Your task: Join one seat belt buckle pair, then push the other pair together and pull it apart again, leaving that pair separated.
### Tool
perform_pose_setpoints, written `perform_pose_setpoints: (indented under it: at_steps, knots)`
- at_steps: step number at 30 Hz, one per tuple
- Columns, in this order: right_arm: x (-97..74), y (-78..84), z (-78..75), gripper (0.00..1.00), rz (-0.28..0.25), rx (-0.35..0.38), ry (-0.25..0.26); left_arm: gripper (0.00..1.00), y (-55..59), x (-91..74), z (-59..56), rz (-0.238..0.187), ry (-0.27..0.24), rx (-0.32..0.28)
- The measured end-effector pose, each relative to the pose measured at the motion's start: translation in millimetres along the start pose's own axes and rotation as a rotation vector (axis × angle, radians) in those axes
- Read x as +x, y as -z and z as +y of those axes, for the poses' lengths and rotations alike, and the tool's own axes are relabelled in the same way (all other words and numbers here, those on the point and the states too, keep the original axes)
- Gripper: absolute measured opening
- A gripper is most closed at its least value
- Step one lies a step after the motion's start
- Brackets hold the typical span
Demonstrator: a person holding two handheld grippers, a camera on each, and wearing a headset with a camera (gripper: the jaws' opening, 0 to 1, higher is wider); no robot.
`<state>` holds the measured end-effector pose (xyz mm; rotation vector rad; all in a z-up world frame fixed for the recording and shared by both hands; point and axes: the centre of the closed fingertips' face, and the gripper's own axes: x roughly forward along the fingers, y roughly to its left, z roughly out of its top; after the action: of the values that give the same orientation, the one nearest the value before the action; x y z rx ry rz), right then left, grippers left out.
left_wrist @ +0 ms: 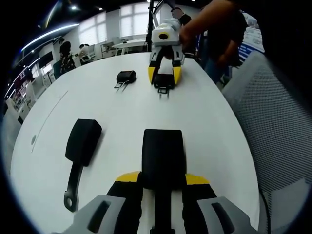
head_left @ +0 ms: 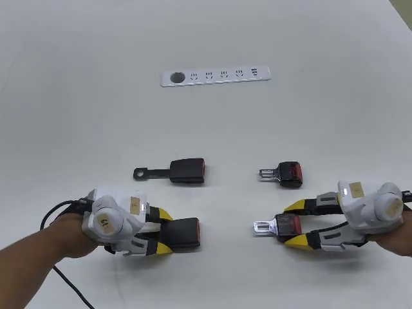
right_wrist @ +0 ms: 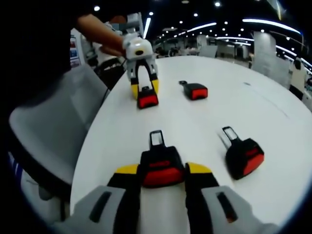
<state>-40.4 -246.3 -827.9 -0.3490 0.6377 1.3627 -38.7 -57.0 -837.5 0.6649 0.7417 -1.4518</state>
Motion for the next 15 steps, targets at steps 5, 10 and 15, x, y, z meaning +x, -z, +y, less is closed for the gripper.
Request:
perform_pose_setpoints:
  at_steps: [5,10,15]
  knots:
    - [11.2,-3.6,1.7,0.35,-0.016,-0.008,-0.010,0.32,-0.4,-0.3,-0.5,0.001,0.000,-0.001]
    - [21.9,-9.3,4.0,0.35,-0.036,-0.013,-0.018,0.32,2.2,-0.2,0.5,0.003,0.000,-0.001]
    - [30.6,-14.4,7.7,0.35,-0.047,-0.011,-0.022,0.32,3.2,-0.4,0.6,0.006,0.003,0.002]
